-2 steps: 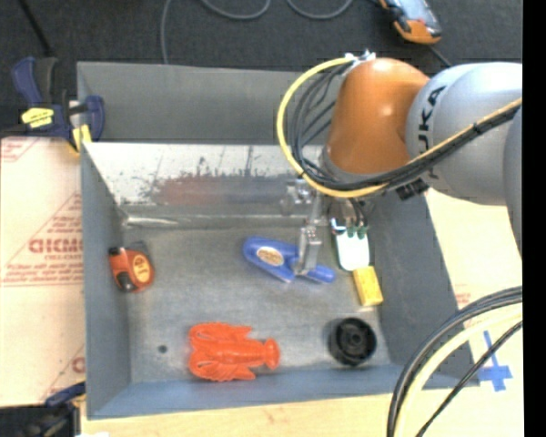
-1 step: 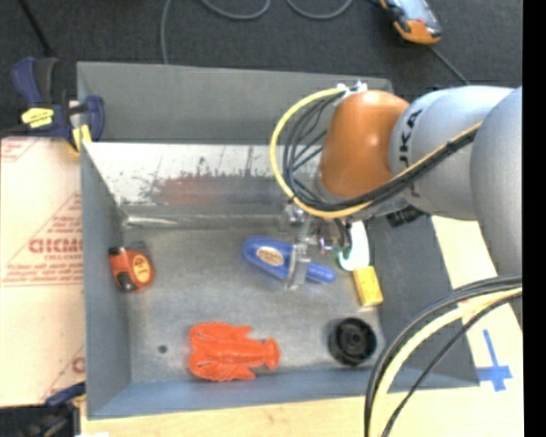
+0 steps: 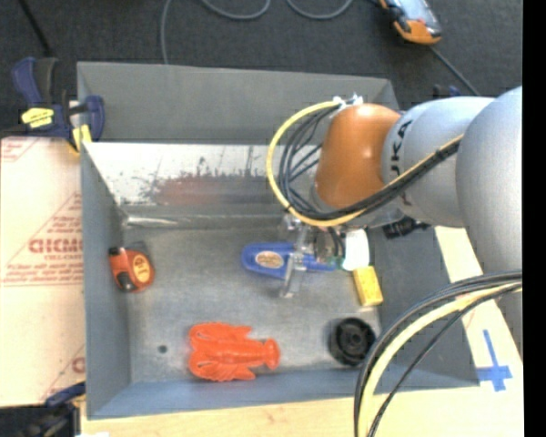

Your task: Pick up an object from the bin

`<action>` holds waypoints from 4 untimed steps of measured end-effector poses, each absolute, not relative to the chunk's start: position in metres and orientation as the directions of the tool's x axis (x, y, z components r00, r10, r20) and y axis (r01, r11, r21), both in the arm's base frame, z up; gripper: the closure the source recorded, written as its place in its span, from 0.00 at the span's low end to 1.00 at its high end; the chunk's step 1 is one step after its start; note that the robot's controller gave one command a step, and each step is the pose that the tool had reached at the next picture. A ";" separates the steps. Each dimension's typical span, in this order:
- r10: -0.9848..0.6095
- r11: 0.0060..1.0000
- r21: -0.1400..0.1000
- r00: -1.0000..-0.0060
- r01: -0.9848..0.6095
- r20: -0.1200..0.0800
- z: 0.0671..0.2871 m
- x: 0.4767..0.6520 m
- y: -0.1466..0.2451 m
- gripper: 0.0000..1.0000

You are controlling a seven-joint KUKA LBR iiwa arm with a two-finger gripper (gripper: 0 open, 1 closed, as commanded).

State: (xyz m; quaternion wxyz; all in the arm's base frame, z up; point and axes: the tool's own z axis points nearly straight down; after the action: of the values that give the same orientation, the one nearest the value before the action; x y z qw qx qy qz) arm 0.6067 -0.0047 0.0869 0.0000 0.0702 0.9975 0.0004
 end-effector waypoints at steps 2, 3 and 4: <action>0.196 0.981 0.001 -0.981 0.196 -0.007 0.086 0.608 -0.014 0.00; 0.072 0.997 0.000 -0.997 0.072 -0.005 0.071 0.609 -0.017 1.00; 0.072 0.997 0.000 -0.997 0.072 -0.005 0.071 0.609 -0.017 1.00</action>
Offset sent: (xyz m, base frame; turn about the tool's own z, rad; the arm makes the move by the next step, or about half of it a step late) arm -0.0021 -0.0064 -0.0169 0.1012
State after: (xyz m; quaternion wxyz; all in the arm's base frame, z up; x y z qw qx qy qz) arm 0.6091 -0.0168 0.0708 0.0023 0.0360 0.9994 -0.0001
